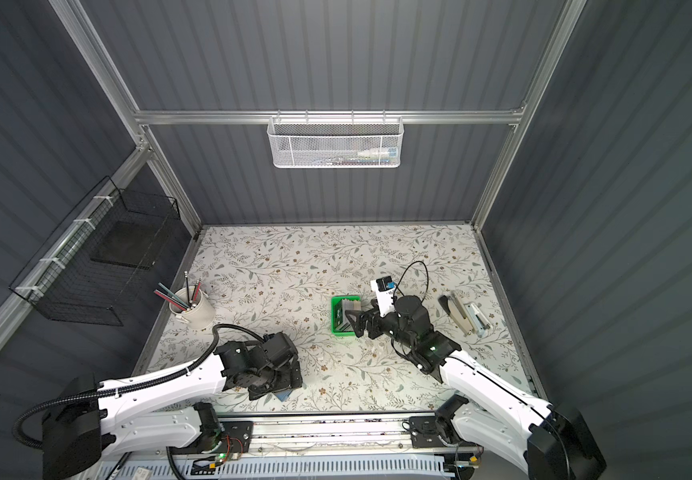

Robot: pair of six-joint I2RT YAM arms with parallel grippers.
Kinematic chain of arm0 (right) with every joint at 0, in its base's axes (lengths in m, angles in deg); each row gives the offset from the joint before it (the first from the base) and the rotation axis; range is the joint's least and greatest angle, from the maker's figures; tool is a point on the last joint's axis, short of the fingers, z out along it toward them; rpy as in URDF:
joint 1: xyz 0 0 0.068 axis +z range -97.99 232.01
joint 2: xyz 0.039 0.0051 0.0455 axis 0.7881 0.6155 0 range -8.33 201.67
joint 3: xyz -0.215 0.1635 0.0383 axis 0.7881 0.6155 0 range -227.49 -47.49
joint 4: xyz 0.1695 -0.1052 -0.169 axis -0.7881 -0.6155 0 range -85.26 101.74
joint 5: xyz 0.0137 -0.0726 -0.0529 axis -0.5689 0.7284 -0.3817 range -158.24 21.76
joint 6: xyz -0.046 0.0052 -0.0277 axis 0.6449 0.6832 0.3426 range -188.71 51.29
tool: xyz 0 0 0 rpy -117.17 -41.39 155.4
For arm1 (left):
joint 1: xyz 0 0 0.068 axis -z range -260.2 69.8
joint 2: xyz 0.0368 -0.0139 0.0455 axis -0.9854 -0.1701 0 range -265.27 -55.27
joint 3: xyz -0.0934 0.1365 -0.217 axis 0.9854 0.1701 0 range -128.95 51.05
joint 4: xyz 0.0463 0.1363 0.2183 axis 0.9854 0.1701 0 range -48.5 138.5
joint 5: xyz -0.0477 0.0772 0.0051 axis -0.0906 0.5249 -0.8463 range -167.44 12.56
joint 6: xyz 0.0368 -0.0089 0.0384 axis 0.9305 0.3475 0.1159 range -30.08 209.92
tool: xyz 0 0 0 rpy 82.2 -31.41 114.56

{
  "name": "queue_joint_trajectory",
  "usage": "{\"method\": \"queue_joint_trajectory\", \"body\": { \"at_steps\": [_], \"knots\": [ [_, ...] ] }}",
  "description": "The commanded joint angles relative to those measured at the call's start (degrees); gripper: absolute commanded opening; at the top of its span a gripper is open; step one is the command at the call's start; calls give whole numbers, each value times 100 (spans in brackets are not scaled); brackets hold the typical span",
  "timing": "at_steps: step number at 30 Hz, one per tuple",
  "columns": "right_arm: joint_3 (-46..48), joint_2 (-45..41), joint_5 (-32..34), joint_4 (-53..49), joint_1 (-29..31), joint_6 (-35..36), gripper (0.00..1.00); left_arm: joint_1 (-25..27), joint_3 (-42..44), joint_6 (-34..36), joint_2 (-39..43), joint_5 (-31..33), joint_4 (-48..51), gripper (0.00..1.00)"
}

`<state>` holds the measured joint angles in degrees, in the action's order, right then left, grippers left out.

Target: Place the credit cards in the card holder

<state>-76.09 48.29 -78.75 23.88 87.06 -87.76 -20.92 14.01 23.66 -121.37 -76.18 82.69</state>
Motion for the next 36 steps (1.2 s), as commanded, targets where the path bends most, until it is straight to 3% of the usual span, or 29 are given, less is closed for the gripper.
{"method": "queue_joint_trajectory", "body": {
  "at_steps": [1, 11, 21, 36],
  "knots": [
    [3, 39, 18, -1, 37, 50, 99, 39, 87, 87, 82, -92, -268, 96],
    [3, 25, 167, -36, 30, 7, 99, 109, 66, 115, -34, -18, -1107, 95],
    [-1, 51, 171, -37, 37, -12, 99, 390, -226, 324, -309, 136, -1344, 95],
    [-25, 170, 161, -13, 33, -38, 99, 408, -267, -421, 194, 648, 330, 96]
  ]
}}
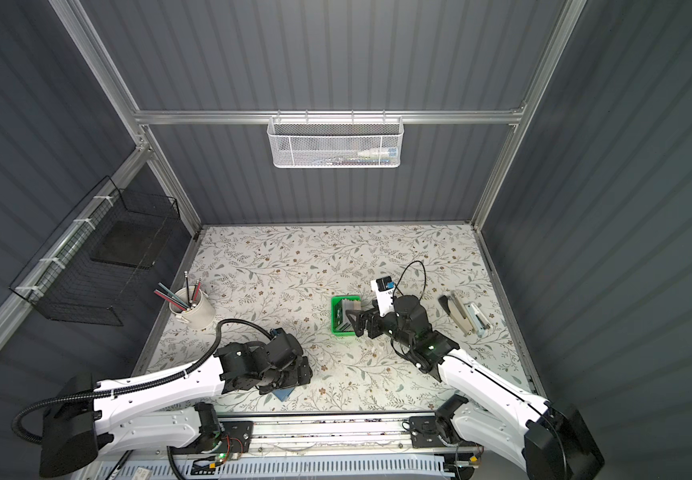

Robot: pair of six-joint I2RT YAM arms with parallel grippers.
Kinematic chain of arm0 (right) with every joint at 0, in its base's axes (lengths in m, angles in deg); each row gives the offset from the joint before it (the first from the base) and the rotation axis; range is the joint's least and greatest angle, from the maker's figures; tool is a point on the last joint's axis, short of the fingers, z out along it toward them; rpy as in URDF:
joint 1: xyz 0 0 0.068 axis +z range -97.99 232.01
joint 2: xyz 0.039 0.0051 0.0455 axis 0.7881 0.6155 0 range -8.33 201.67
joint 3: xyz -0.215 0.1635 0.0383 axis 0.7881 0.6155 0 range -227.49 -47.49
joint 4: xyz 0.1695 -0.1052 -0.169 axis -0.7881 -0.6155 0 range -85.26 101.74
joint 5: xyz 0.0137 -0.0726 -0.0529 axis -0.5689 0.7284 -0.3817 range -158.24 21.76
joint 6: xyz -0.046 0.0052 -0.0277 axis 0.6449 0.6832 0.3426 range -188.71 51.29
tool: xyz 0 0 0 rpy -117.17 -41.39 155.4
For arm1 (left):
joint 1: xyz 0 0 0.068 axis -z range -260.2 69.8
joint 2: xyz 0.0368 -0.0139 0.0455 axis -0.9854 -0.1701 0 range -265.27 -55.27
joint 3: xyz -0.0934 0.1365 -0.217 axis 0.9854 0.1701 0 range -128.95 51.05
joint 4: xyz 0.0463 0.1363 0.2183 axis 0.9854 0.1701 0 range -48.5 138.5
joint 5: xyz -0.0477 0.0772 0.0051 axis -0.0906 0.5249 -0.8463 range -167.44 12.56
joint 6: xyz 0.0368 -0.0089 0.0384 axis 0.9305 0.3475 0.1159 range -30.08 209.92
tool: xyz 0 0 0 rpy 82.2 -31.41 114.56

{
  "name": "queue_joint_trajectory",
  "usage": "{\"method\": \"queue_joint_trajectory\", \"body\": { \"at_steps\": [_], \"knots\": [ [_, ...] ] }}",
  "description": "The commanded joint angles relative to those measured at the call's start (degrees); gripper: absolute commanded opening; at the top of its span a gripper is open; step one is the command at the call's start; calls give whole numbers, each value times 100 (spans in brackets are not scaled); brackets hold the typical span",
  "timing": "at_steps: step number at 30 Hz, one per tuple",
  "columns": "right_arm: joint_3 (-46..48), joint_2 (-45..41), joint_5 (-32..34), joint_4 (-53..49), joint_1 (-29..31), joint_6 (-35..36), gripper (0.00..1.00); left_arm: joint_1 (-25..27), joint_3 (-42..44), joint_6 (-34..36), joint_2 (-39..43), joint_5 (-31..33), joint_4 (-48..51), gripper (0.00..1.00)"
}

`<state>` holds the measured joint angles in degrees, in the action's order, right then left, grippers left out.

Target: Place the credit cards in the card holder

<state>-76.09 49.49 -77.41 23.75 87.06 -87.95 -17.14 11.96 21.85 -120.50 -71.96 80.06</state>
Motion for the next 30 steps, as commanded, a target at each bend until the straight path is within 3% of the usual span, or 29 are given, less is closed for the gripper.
{"method": "queue_joint_trajectory", "body": {
  "at_steps": [1, 10, 30],
  "knots": [
    [-24, 61, 21, 2, 33, -18, 99, 30, -66, -272, 113, 278, 716, 96],
    [-49, 110, 3, -15, 34, -18, 99, 30, 82, -597, -127, 232, 1090, 99],
    [-51, 98, 26, -56, 37, -1, 99, 30, 642, -415, -101, -195, -661, 100]
  ]
}}
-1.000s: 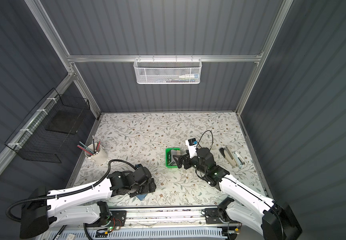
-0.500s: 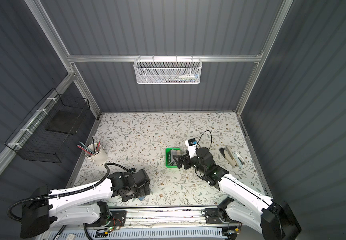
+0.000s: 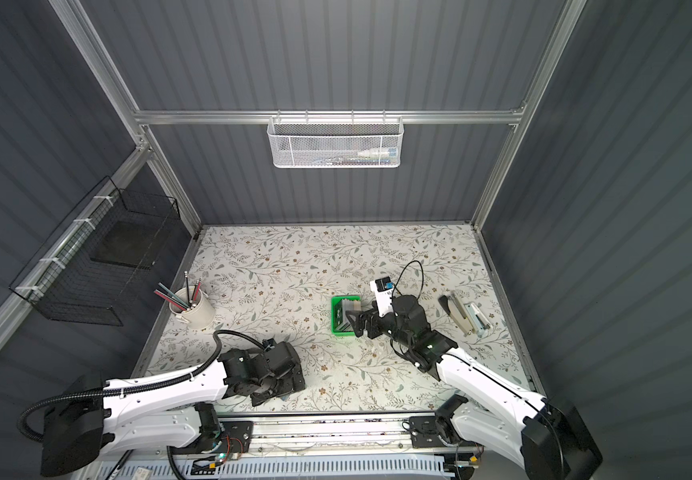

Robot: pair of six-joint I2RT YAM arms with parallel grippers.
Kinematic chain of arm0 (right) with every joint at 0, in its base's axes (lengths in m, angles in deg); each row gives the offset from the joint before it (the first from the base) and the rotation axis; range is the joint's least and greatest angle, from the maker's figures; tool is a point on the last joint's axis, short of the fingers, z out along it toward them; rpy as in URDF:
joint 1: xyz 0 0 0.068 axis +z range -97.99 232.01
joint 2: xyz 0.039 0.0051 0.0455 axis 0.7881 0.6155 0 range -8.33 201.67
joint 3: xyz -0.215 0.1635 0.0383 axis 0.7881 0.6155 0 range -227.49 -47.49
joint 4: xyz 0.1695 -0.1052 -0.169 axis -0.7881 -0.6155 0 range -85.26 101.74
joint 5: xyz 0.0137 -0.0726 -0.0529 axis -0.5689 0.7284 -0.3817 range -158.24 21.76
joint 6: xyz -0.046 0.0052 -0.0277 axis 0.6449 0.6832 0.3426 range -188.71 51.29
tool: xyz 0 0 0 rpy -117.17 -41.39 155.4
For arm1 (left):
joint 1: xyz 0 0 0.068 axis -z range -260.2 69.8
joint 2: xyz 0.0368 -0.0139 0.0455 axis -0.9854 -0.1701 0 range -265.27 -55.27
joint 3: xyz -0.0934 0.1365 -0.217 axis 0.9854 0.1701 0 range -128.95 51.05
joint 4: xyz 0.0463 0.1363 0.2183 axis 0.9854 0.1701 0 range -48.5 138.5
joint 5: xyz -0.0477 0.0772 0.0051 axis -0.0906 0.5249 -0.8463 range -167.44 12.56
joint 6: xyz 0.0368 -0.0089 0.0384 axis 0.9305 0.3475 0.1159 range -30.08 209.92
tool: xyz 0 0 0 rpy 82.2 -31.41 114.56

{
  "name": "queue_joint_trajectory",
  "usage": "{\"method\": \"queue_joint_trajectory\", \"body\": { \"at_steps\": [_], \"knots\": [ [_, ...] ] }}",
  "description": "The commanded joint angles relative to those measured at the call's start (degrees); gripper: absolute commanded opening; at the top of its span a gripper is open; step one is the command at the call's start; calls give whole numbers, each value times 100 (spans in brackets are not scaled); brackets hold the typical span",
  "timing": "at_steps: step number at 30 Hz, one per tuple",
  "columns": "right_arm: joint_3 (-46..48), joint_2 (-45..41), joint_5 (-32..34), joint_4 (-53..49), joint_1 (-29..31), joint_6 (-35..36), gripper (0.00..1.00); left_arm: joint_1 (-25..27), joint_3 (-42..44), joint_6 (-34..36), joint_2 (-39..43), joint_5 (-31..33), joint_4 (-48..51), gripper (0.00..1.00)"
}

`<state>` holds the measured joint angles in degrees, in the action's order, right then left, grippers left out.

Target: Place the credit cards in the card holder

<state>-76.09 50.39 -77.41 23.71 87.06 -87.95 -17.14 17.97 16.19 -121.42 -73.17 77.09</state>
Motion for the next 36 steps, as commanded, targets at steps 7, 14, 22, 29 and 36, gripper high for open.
{"method": "queue_joint_trajectory", "body": {
  "at_steps": [7, 14, 22, 29, 36],
  "knots": [
    [-54, 9, 36, -54, 29, 8, 99, 30, -348, 681, -572, -161, -836, 100],
    [-57, -9, 38, -72, 35, 17, 99, 30, -679, 1036, -918, -241, -1044, 100],
    [-56, -13, 33, -80, 31, 9, 99, 30, -748, 770, -276, 307, 175, 100],
    [-49, 23, 7, -45, 37, -9, 99, 22, -315, 324, 340, 244, 260, 100],
    [-58, 60, -40, -28, 36, -29, 99, 21, -265, 334, 31, 109, 39, 100]
  ]
}}
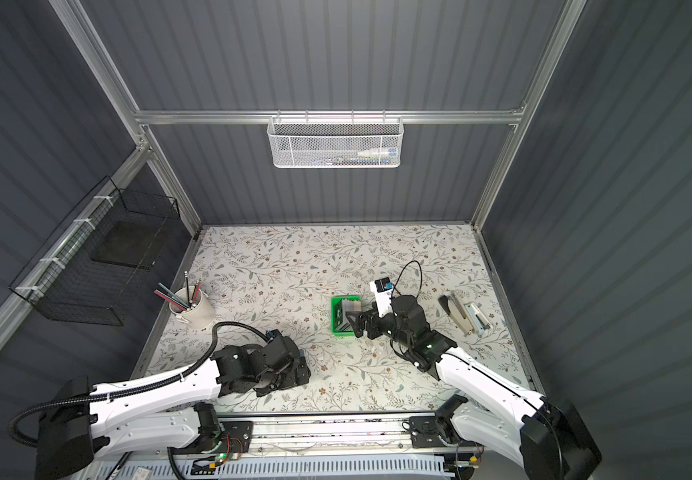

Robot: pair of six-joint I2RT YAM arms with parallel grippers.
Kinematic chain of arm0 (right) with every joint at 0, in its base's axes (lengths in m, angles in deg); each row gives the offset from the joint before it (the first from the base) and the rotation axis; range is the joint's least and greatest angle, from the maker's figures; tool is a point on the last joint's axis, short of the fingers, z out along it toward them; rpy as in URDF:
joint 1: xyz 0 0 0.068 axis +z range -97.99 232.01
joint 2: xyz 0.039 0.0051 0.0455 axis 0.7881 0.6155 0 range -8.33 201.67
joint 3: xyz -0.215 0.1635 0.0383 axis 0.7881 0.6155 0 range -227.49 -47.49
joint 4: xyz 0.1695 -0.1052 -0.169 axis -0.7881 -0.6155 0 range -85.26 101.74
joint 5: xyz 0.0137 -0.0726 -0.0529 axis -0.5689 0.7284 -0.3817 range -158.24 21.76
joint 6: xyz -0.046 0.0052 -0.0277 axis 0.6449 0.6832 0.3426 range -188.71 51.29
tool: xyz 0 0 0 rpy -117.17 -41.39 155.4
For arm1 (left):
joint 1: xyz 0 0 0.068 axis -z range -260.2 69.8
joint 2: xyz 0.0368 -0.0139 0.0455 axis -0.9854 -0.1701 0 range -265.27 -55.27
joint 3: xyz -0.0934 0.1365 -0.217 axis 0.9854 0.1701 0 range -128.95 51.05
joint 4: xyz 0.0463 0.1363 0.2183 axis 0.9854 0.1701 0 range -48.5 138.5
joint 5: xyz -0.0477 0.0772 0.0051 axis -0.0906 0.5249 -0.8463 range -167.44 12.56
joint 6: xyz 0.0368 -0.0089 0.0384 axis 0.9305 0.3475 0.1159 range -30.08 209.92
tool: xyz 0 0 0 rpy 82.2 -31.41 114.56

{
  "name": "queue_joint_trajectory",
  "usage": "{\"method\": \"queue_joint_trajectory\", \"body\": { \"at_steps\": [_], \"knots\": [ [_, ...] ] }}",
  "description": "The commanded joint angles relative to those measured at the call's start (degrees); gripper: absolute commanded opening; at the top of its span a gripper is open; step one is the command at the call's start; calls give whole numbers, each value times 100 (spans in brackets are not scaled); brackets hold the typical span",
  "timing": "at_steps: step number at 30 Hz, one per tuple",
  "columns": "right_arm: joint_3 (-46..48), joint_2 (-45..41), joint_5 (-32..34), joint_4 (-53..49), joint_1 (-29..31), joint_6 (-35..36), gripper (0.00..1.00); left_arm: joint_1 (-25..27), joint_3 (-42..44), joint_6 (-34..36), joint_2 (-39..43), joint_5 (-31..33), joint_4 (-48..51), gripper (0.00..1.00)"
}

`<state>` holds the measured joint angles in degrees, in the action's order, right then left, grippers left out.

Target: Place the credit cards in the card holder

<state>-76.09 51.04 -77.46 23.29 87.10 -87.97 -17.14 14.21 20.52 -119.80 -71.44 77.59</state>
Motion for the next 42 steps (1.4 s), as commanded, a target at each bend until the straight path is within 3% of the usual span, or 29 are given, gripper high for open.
{"method": "queue_joint_trajectory", "body": {
  "at_steps": [1, 7, 14, 26, 42],
  "knots": [
    [-54, -26, -25, 6, 38, -27, 99, 21, 121, -100, -191, -70, -56, 100],
    [-49, -73, -5, -4, 34, -7, 99, -86, 112, -166, -315, 18, 31, 100],
    [-32, -100, -1, -4, 37, -16, 99, -926, 187, 346, -333, -338, -129, 99],
    [-23, -73, 34, -13, 36, -7, 99, -1375, -175, 1024, -1041, -243, -445, 98],
    [-32, -58, 54, -30, 33, -5, 99, -2009, -272, 1631, -1490, -732, -1309, 97]
  ]
}}
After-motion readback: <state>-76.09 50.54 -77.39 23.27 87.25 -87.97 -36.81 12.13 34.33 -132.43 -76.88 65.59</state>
